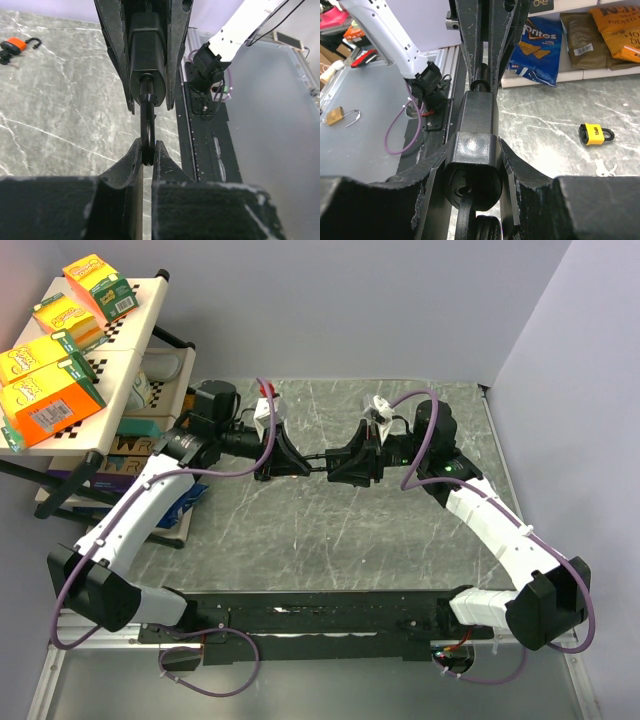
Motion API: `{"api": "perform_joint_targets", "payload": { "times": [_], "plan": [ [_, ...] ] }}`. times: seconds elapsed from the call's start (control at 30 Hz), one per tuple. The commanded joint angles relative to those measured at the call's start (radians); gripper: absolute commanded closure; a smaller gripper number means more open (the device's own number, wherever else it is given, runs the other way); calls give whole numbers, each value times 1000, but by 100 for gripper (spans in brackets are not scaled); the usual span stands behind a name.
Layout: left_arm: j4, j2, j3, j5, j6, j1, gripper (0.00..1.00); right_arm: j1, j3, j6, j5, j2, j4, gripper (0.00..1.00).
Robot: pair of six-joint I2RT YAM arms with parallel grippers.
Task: Lock with the key
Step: Lock the lock.
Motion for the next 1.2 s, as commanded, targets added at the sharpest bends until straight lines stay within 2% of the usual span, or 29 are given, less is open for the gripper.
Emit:
{"api": "perform_joint_targets", "payload": {
  "times": [0.0,0.37,0.53,0.67,0.73,0.83,1.17],
  "plan": [
    [91,10,58,108,-69,-41,99,31,50,-34,2,11,65,100],
    [139,56,85,124,-105,-69,99,60,57,-34,-17,40,123,100],
    [236,40,42,35,-128,-90,99,100,47,8,-29,49,160,100],
    [245,51,49,-62,-21,-130,99,148,35,64,-15,72,227,100],
    [303,82,69,-65,-80,-133,99,162,29,106,-11,89,287,100],
    [323,108,100,-25,-120,-138,99,177,50,120,-23,113,289,100],
    [467,88,57,-19,-204,-182,99,220,55,173,-46,162,347,100]
  ]
}}
